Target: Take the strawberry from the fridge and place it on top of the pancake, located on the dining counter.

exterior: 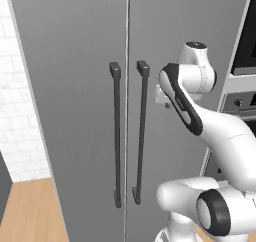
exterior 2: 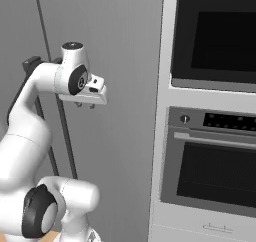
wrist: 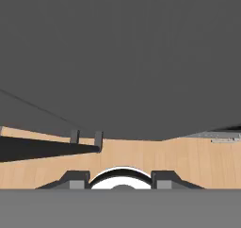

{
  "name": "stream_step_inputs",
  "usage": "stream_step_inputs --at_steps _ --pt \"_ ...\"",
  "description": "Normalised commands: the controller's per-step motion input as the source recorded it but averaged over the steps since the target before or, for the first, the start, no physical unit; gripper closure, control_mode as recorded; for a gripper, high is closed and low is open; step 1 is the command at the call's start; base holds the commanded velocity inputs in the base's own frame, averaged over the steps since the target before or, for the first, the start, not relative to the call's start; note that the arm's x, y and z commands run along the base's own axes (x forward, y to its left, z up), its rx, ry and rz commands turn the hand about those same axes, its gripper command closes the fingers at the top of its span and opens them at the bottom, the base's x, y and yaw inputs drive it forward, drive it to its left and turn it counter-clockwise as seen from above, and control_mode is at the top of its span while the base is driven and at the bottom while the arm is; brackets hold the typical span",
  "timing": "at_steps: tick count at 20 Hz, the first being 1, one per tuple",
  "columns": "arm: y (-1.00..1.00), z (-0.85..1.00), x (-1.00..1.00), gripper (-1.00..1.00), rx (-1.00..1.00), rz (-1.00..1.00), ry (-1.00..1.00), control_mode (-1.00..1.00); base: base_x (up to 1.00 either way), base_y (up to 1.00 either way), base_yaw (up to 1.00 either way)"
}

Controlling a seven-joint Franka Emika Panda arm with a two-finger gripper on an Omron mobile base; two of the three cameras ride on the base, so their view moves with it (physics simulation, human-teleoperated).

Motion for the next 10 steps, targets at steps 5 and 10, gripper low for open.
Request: stream_step_inputs --at_steps 5,10 --pt "0.00 0.00 -0.51 -1.00 0.00 0.00 -0.11 -1.00 0.00 0.00 0.00" --pt "0.07 0.00 -0.83 -1.00 0.00 0.00 -0.13 -1.00 0.00 0.00 0.00"
